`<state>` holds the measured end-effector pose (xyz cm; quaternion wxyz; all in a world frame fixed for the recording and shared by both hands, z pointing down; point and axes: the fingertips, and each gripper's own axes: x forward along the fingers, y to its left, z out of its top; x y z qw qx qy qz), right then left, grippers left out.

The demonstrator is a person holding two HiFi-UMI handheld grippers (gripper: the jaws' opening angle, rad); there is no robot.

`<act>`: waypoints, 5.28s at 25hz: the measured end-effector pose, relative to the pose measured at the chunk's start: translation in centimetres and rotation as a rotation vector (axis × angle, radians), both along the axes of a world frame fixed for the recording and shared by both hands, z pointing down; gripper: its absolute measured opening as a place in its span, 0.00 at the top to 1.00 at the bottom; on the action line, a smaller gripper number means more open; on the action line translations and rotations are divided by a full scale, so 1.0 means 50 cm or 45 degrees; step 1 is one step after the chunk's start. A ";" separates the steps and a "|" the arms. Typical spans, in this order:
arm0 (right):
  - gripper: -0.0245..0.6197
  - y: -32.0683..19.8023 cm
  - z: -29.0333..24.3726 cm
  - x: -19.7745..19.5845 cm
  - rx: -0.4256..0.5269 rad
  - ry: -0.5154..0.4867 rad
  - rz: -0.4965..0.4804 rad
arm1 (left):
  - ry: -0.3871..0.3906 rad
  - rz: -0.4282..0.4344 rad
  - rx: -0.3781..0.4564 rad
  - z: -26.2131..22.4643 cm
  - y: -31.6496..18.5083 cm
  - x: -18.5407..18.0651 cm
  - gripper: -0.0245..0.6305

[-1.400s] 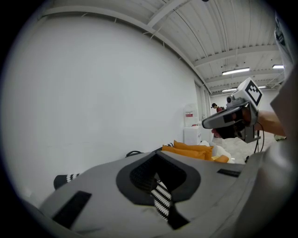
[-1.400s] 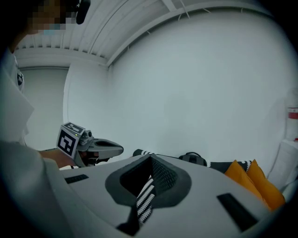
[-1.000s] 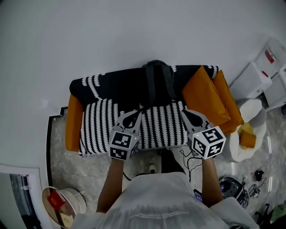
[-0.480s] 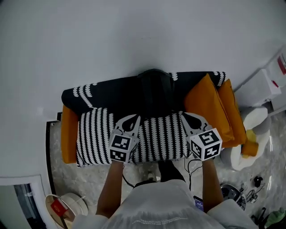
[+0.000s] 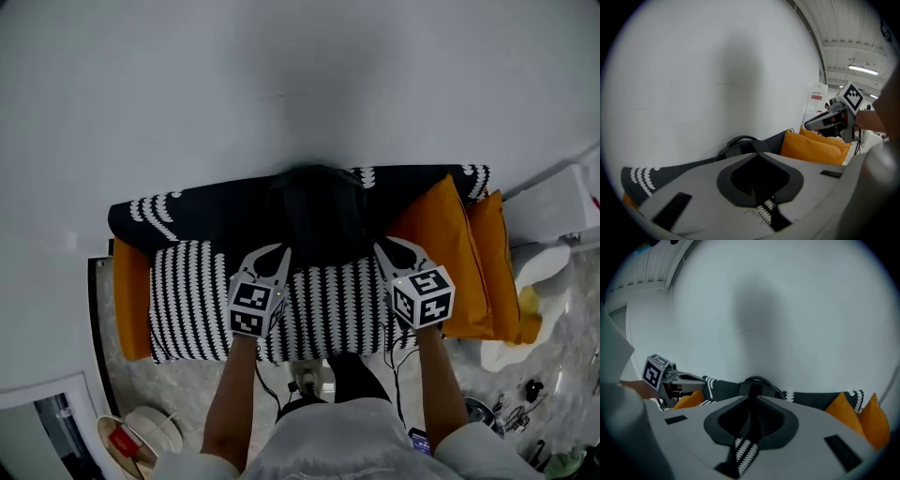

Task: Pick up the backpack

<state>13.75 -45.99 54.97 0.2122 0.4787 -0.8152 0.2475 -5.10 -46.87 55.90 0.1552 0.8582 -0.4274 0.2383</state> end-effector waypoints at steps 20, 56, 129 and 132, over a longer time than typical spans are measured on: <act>0.68 -0.215 0.375 -0.018 -0.295 -0.031 -0.122 | 0.080 -0.212 -0.406 0.399 -0.198 -0.012 0.58; 0.90 0.101 0.212 -0.081 -0.344 -0.043 -0.191 | 0.125 -0.103 -0.346 0.252 0.122 0.018 0.89; 0.91 0.784 -0.505 -0.196 0.503 -0.071 -0.159 | 0.191 0.038 0.532 -0.524 0.782 -0.118 0.91; 0.91 0.753 -0.497 -0.187 0.490 -0.074 -0.160 | 0.179 0.037 0.520 -0.517 0.754 -0.109 0.91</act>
